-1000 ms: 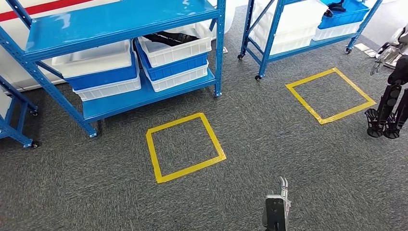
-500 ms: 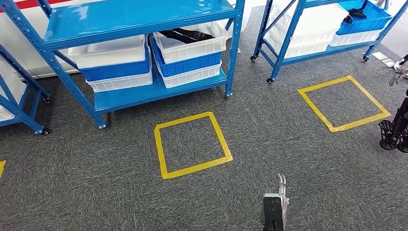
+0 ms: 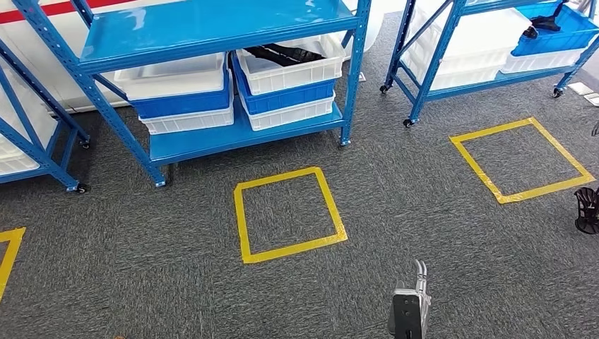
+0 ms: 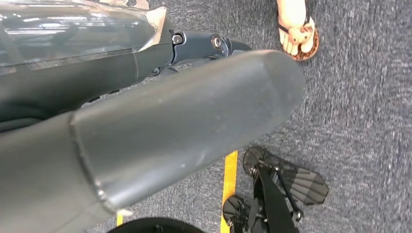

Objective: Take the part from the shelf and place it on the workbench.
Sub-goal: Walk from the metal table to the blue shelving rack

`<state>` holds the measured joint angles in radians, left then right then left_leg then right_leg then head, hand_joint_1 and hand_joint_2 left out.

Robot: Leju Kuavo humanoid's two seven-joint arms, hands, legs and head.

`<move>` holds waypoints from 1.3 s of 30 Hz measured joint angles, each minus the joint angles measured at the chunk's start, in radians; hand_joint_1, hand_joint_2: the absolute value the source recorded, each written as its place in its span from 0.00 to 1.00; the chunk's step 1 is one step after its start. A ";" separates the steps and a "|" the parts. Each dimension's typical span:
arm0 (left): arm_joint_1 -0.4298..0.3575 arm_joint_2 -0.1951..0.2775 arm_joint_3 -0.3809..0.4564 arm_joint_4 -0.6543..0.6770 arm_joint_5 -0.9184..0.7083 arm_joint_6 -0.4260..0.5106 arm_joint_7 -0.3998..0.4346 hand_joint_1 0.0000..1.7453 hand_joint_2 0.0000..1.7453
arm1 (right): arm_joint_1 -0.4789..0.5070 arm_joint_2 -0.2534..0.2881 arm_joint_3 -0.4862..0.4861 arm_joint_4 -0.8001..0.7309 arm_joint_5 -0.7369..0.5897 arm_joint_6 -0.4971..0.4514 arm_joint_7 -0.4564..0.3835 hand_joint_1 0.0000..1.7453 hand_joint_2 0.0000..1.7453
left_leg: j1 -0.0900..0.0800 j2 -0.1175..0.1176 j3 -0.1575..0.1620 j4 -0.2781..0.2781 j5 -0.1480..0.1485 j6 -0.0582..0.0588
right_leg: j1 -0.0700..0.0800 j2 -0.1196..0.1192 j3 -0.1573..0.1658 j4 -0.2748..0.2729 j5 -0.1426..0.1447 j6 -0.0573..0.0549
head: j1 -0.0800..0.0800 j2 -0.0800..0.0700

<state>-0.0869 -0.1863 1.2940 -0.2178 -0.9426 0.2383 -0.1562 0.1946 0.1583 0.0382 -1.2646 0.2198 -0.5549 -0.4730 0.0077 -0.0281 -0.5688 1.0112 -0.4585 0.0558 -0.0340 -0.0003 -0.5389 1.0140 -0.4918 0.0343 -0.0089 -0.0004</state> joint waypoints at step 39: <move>-0.003 0.005 0.012 0.000 0.043 0.003 -0.028 0.00 0.00 | -0.009 0.004 -0.017 -0.005 0.018 0.003 -0.006 0.00 0.00 | -0.018 0.026 -0.134 0.109 0.033 0.004 | 0.031 0.003 0.072 0.008 -0.080 -0.046 | 0.008 0.000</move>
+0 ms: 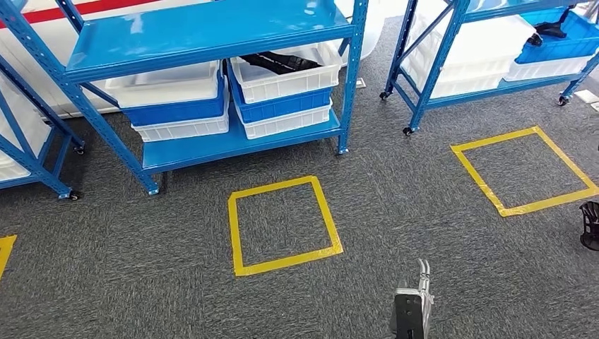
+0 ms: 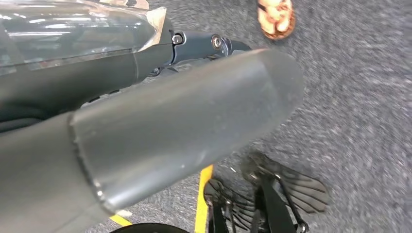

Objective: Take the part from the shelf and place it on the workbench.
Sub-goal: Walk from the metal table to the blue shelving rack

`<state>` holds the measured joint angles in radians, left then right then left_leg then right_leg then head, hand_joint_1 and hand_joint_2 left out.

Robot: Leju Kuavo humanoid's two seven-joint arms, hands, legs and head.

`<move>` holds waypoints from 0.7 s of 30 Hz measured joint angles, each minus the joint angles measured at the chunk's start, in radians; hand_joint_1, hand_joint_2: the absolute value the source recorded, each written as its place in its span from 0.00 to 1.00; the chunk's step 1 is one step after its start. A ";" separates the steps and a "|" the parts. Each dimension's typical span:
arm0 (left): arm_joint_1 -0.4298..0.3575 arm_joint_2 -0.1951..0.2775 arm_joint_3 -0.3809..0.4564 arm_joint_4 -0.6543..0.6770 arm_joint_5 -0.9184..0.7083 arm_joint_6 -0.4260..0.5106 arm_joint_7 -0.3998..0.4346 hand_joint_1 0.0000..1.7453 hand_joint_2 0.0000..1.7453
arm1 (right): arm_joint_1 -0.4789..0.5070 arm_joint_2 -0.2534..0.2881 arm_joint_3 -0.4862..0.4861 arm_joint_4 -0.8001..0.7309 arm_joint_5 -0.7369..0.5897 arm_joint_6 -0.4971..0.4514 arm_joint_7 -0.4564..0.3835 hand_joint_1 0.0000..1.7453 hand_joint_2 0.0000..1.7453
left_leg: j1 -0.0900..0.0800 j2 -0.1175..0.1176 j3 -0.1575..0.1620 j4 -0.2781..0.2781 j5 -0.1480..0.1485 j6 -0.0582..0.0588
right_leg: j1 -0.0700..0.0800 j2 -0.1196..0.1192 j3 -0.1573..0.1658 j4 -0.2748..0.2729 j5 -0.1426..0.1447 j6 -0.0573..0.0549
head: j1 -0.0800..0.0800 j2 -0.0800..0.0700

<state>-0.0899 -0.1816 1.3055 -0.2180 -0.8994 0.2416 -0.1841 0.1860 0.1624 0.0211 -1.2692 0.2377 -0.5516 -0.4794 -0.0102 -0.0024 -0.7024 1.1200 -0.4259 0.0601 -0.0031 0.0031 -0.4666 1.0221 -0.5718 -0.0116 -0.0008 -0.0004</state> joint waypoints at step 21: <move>-0.004 -0.007 0.023 -0.004 0.027 0.012 -0.005 0.00 0.00 | -0.027 0.011 -0.021 0.013 0.032 0.012 0.026 0.00 0.00 | 0.013 -0.013 0.178 -0.080 -0.104 -0.041 | -0.036 -0.014 -0.105 0.029 0.070 0.028 | -0.004 0.000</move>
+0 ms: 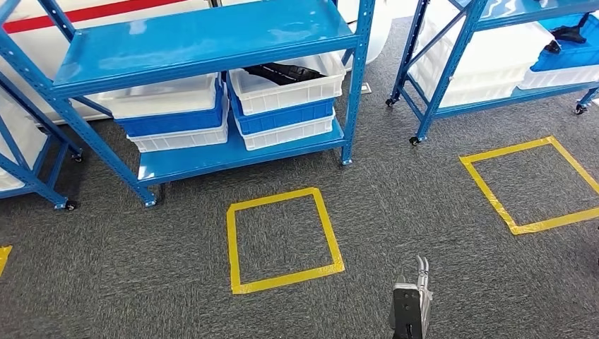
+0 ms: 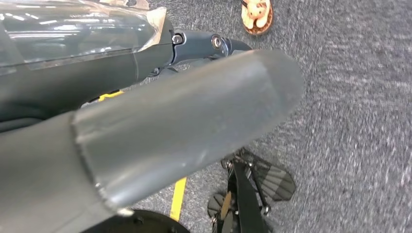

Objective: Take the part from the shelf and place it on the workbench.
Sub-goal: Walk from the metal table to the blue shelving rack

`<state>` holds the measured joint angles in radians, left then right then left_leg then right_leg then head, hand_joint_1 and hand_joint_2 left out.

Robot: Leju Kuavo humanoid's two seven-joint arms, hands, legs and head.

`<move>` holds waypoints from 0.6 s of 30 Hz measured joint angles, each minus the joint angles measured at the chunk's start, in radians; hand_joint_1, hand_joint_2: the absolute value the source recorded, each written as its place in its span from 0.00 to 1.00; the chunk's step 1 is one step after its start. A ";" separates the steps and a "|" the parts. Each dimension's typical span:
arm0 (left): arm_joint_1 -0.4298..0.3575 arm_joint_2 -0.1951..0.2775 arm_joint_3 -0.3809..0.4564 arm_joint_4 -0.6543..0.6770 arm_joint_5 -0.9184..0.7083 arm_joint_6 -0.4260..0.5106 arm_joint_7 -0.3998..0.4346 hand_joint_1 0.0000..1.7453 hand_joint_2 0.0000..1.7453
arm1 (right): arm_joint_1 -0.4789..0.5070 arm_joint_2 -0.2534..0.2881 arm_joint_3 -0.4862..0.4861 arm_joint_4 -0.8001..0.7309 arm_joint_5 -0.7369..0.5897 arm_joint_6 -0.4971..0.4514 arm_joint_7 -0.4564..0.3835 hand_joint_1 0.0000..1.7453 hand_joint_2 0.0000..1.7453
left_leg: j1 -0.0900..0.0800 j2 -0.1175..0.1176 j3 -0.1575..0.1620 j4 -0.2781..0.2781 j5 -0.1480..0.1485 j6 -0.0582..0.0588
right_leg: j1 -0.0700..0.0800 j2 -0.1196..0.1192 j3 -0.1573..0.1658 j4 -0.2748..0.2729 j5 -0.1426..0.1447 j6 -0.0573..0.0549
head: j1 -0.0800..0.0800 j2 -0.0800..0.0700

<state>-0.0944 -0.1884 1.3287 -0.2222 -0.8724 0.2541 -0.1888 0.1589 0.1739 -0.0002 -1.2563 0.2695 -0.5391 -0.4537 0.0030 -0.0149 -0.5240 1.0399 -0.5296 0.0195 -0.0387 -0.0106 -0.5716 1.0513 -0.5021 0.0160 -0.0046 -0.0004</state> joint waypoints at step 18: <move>-0.005 -0.001 0.000 0.000 0.000 0.006 0.000 0.00 0.00 | -0.002 0.014 -0.024 -0.007 0.000 0.000 -0.002 0.00 0.00 | -0.038 -0.006 -0.063 -0.079 0.132 0.086 | 0.030 0.010 0.088 0.085 -0.093 0.009 | -0.010 0.000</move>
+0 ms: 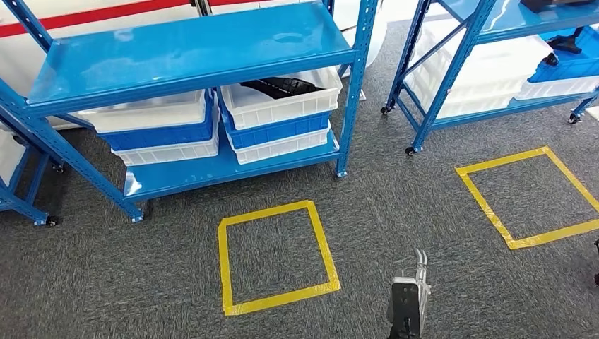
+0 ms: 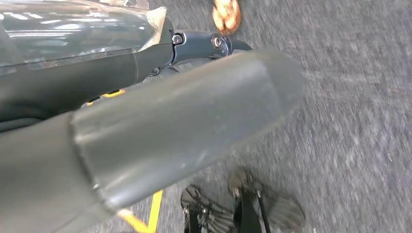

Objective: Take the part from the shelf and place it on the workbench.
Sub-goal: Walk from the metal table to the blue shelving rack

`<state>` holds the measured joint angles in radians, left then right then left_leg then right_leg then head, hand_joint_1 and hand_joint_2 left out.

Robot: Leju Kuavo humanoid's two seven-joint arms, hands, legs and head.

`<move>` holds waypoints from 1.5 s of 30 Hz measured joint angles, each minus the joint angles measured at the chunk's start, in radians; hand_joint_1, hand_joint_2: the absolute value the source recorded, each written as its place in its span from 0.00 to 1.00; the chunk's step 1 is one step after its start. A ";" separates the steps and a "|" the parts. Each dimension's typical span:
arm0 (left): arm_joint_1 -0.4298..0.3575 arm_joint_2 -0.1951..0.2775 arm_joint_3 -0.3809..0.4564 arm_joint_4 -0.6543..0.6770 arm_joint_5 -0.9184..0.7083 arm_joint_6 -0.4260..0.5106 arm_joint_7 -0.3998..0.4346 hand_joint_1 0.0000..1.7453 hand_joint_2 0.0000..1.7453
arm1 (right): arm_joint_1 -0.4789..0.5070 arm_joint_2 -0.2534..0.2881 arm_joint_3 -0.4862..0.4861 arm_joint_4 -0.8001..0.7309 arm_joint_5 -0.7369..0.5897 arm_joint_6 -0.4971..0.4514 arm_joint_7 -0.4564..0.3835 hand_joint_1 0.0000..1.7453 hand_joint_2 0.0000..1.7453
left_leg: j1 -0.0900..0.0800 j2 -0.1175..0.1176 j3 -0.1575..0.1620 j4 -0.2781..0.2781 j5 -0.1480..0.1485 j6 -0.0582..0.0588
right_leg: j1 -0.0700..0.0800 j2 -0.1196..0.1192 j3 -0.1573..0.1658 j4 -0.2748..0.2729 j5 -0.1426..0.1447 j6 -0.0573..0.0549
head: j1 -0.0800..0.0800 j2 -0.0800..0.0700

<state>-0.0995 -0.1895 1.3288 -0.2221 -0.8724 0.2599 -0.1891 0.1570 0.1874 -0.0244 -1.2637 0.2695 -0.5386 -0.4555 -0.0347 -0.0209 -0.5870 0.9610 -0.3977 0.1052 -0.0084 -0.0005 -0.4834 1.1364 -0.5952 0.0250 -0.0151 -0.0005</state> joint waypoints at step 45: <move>-0.001 0.006 -0.002 0.001 -0.020 0.019 -0.008 0.00 0.00 | 0.036 0.008 -0.024 0.002 0.035 -0.019 -0.015 0.00 0.00 | 0.028 -0.015 0.007 0.153 -0.150 -0.076 | -0.045 -0.002 -0.070 -0.108 0.104 0.005 | -0.005 0.000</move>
<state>-0.1007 -0.1838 1.3272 -0.2214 -0.8925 0.2792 -0.1976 0.1929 0.1957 -0.0485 -1.2620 0.3043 -0.5574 -0.4703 -0.0066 -0.0363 -0.5799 1.1144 -0.5474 0.0297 -0.0536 -0.0027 -0.5538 1.0285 -0.4907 0.0297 -0.0201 -0.0004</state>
